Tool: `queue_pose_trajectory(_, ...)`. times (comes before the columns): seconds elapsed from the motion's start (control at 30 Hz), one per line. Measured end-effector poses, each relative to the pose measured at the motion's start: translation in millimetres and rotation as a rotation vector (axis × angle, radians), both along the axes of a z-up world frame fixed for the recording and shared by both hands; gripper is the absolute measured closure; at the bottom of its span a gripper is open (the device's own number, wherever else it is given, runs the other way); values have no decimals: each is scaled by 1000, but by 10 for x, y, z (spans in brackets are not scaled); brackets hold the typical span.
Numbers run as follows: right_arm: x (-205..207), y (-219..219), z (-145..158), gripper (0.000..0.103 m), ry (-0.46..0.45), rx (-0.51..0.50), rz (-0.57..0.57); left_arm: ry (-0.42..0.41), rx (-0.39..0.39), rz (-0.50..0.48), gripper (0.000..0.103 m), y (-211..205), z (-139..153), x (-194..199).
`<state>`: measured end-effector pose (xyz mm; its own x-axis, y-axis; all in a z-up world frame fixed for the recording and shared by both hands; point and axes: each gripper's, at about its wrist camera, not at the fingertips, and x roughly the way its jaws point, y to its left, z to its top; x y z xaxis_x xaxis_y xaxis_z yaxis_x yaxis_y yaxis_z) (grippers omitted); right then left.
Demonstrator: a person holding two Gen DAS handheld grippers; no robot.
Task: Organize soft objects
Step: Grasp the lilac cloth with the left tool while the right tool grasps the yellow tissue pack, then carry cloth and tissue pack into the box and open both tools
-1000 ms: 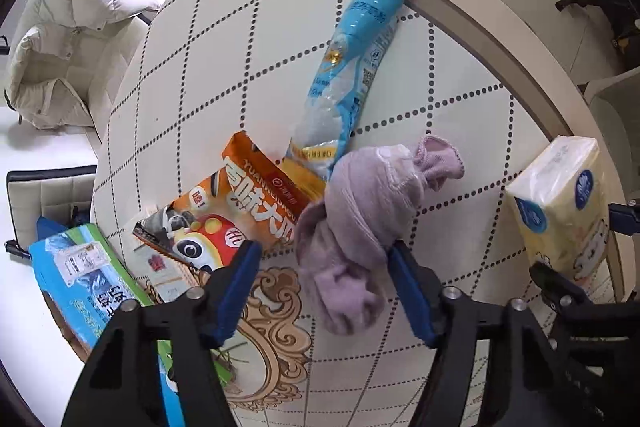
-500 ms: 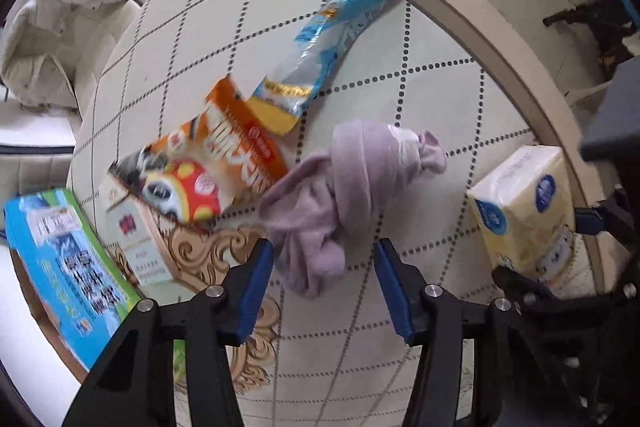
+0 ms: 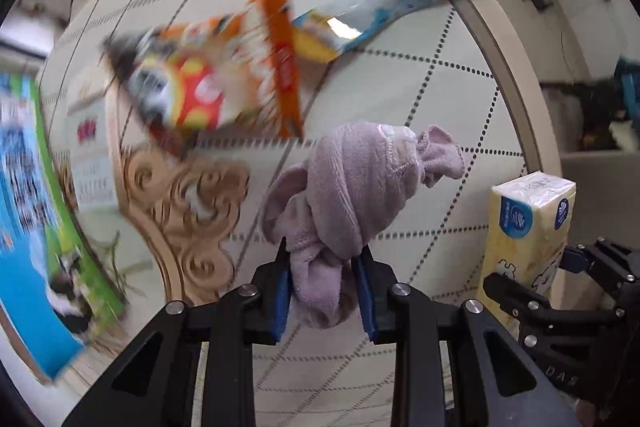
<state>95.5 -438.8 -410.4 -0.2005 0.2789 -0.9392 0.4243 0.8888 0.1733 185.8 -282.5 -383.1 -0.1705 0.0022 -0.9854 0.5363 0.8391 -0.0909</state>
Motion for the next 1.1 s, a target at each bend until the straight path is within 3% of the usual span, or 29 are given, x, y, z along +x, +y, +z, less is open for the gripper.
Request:
queue_pose_trajectory(0.13, -36, 78, 246, 37, -53, 16, 7, -8, -95, 140, 78, 376, 317, -156)
queue_pose_trajectory(0.3, 140, 424, 932, 37, -186, 42, 61, -107, -222, 288, 78, 975, 1075, -214)
queue_pose_trajectory(0.37, 273, 649, 1233, 37, -244, 55, 93, -162, -260, 344, 78, 1334, 1392, 152)
queue_pose_trajectory(0.5, 614, 1238, 1775, 37, -347, 93, 178, -253, -282, 425, 78, 1930, 1865, 380)
queue_pose_trajectory(0.6, 897, 1803, 2048, 37, -388, 122, 251, -304, -265, 494, 78, 2541, 2026, 572)
queue_pose_trajectory(0.77, 1342, 2608, 2047, 37, -380, 126, 318, -330, -191, 601, 78, 3475, 1935, 809)
queue_pose_trajectory(0.93, 1743, 3386, 1758, 37, -319, 88, 348, -231, -136, 698, 78, 4102, 1454, 1087)
queue_pose_trajectory(1.1, 2001, 3688, 1361, 37, -233, 25, 325, -183, -63, 733, 78, 4589, 1116, 1407)
